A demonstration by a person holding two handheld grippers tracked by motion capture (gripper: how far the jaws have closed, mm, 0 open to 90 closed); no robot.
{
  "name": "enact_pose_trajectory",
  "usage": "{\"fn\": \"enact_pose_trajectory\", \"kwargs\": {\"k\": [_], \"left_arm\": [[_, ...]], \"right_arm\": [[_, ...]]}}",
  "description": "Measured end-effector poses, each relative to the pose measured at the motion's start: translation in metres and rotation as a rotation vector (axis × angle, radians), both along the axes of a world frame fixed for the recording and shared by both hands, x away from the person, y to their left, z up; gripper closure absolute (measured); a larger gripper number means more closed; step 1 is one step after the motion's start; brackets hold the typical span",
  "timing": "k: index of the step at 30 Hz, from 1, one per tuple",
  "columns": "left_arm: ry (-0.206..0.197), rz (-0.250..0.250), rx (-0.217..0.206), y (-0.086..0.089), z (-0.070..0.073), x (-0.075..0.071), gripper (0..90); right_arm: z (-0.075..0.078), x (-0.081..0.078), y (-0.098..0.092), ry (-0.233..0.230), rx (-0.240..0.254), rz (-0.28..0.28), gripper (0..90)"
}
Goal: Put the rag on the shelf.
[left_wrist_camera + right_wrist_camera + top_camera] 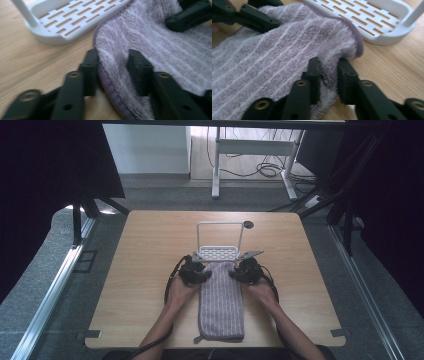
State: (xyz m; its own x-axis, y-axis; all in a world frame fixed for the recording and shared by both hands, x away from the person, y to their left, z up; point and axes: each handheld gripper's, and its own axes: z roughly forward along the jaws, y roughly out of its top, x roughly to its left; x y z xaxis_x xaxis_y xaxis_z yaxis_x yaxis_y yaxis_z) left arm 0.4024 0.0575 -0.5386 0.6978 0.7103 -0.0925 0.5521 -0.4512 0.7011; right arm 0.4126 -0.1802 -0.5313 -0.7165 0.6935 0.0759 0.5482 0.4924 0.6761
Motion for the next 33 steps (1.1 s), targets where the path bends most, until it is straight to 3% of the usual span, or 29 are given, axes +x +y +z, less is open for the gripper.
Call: {"fn": "enact_pose_trajectory", "kwargs": {"k": [4, 6, 8, 19, 27, 33], "left_arm": [[0.030, -0.020, -0.025, 0.001, 0.001, 0.002, 79.2], [0.032, -0.033, -0.012, 0.001, 0.002, 0.003, 80.5], [0.017, -0.041, -0.006, 0.001, 0.005, 0.002, 80.9], [-0.074, -0.079, -0.063, 0.005, 0.043, -0.013, 80.5], [-0.114, -0.072, -0.097, 0.010, 0.076, -0.020, 80.1], [-0.161, -0.071, -0.098, 0.012, 0.102, -0.022, 80.2]], "right_arm": [[0.002, -0.002, 0.002, -0.017, -0.027, 0.029, 82.8], [0.004, -0.003, 0.002, -0.024, -0.034, 0.036, 84.1], [0.007, -0.004, 0.000, -0.038, -0.035, 0.039, 84.4], [0.042, -0.014, -0.009, -0.100, 0.035, 0.071, 83.9], [0.076, -0.022, -0.014, -0.150, 0.066, 0.084, 83.8], [0.098, -0.024, -0.014, -0.191, 0.081, 0.092, 83.7]]}}
